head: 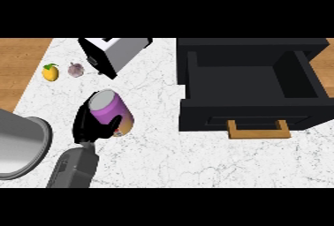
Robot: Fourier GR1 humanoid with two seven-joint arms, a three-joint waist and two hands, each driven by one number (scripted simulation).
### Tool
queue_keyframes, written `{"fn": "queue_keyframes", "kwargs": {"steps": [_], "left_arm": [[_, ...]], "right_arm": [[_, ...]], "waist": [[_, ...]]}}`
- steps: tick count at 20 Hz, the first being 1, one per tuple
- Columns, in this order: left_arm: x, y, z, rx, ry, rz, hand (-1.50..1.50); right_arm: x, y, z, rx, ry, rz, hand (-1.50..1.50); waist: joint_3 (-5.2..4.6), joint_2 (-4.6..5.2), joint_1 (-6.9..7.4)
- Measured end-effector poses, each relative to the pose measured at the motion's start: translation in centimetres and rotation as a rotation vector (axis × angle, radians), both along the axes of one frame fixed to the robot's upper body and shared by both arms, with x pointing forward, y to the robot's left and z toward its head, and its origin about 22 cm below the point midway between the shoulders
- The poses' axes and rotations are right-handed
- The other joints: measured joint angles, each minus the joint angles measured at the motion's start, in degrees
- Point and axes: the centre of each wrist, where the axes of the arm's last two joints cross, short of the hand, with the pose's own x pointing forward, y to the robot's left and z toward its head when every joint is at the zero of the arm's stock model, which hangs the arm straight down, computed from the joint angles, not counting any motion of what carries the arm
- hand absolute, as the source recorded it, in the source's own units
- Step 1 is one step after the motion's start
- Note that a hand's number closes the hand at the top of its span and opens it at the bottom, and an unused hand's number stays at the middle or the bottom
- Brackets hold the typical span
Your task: Pick up the can, place it into the drawer and close the drawer
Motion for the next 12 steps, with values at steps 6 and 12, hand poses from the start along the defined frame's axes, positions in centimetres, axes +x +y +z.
{"fn": "queue_keyframes", "kwargs": {"steps": [6, 12], "left_arm": [[1.3, -2.4, 6.0, 0.052, -0.062, -0.026, 1.50], [3.2, -4.8, 11.1, 0.087, -0.079, -0.035, 1.50]], "right_arm": [[0.1, 0.6, 0.3, -0.002, 0.003, -0.004, -1.50], [0.4, 0.6, 0.3, 0.004, 0.003, -0.009, -1.50]], "waist": [[0.02, -0.10, 0.25], [-0.01, -0.02, 0.07]]}}
